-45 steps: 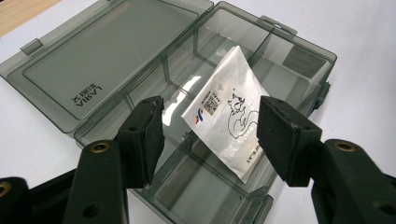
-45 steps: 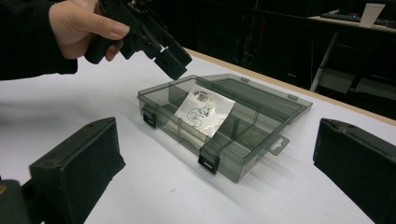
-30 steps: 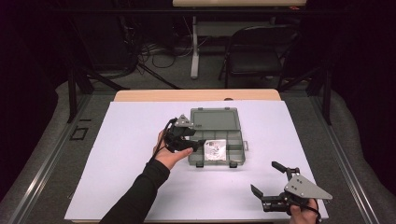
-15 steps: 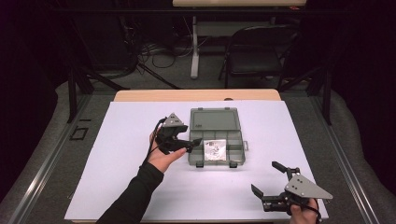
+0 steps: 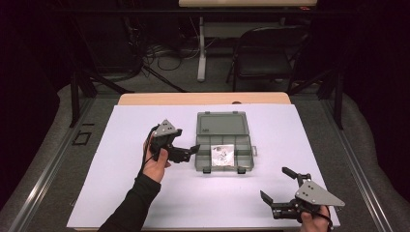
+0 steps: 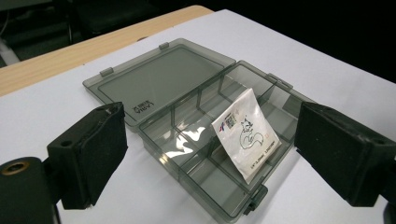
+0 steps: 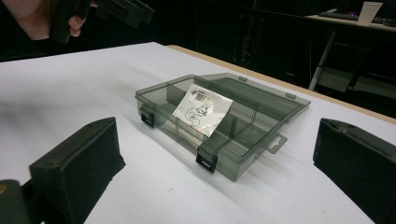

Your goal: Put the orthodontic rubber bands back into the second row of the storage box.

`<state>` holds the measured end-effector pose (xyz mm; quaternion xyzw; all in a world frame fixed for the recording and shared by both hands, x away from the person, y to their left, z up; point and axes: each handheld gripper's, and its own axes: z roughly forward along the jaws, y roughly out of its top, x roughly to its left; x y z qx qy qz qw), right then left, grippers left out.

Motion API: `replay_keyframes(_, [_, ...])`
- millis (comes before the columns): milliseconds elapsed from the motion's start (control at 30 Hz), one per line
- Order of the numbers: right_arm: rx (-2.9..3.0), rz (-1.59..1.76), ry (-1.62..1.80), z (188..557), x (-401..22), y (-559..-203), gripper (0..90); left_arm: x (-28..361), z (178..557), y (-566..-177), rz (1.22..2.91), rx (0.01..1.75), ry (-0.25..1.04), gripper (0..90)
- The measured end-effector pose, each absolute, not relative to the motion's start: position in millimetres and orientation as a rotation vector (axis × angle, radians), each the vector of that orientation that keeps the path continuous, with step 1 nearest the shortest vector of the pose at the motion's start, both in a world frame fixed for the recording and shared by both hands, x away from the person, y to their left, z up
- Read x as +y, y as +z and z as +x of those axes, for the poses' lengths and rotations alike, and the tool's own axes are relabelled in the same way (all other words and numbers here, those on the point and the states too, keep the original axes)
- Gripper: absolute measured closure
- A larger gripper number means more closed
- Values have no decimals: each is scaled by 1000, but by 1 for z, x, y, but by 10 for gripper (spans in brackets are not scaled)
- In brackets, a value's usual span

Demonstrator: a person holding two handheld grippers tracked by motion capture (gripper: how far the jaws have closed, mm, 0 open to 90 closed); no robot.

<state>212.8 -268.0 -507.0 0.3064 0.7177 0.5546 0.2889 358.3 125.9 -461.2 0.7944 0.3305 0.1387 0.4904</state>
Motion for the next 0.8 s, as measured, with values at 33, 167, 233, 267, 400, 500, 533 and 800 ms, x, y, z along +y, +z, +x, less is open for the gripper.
replay_keyframes(33, [1915,820,1480,213,-268,-507,3,128,357,-461,1919,805,355,96])
replay_keyframes(167, [1918,818,1478,213,-268,-507,3,135,352,-460,1893,816,397,96])
replay_keyframes(233, [1904,812,1483,213,-267,-507,3,138,349,-459,1887,808,406,96])
replay_keyframes(267, [1913,813,1479,212,-267,-507,3,139,348,-459,1886,808,407,96])
replay_keyframes(400, [1907,815,1481,213,-267,-507,3,147,341,-457,1872,805,423,96])
replay_keyframes(500, [1909,814,1480,213,-267,-507,3,152,336,-456,1870,806,437,96])
replay_keyframes(533, [1916,814,1477,212,-267,-506,3,154,334,-456,1867,806,437,96])
replay_keyframes(800, [1914,815,1476,213,-268,-506,3,170,316,-452,1844,792,456,96])
